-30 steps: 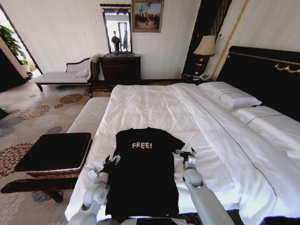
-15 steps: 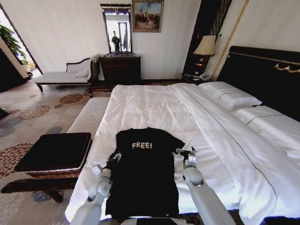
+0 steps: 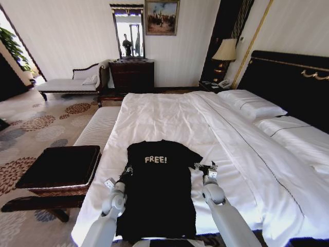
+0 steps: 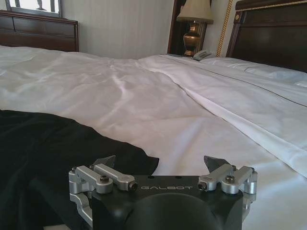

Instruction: Fold the clothes on the bed and place them into the basket.

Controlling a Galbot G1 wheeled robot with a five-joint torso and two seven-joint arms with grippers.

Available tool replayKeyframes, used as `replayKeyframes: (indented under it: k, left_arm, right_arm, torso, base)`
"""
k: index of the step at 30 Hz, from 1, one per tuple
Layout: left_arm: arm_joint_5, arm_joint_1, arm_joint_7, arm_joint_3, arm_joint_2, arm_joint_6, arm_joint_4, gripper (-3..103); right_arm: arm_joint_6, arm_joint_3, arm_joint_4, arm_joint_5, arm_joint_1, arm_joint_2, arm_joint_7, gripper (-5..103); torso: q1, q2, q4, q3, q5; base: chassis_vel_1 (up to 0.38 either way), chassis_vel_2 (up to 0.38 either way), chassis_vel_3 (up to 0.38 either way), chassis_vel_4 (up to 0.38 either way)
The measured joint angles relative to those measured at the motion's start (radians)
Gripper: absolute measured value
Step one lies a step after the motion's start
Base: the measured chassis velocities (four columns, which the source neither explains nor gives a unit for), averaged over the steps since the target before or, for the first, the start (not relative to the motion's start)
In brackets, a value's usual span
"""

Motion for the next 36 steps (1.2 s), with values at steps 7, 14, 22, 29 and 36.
replayKeyframes:
  k: [7, 14, 22, 29, 36]
  left_arm:
    - [-0.005, 0.001, -0.008, -0.005, 0.004, 0.000, -0.010, 0]
    - [-0.005, 0.010, -0.032, -0.011, 0.026, 0.018, -0.063, 0]
    - [-0.024, 0.032, -0.046, -0.045, 0.099, 0.030, -0.112, 3]
    - [-0.023, 0.061, -0.043, -0.058, 0.117, 0.030, -0.113, 0]
    - [-0.024, 0.045, -0.053, -0.064, 0.108, 0.025, -0.107, 0]
  right_arm:
    - [0.000, 0.008, 0.007, -0.008, -0.021, 0.009, 0.002, 100]
    - [0.001, 0.011, 0.015, -0.017, -0.030, 0.018, 0.001, 100]
    - [0.003, 0.010, 0.018, -0.017, -0.030, 0.020, -0.001, 100]
    - [0.006, 0.007, 0.017, -0.017, -0.027, 0.030, -0.002, 100]
    - [0.010, 0.011, 0.017, -0.018, -0.037, 0.031, -0.004, 100]
  torso:
    - [0.000, 0.000, 0.0000, 0.000, 0.0000]
    - [0.000, 0.000, 0.0000, 0.000, 0.0000]
    - [0.000, 0.000, 0.0001, 0.000, -0.0001]
    - [0.000, 0.000, 0.0002, 0.000, -0.0001]
    - [0.000, 0.000, -0.0001, 0.000, -0.0001]
  base:
    - [0.000, 0.000, 0.000, 0.000]
    - [0.000, 0.000, 0.000, 0.000]
    - [0.000, 0.000, 0.000, 0.000]
    - [0.000, 0.000, 0.000, 0.000]
    - [0.000, 0.000, 0.000, 0.000]
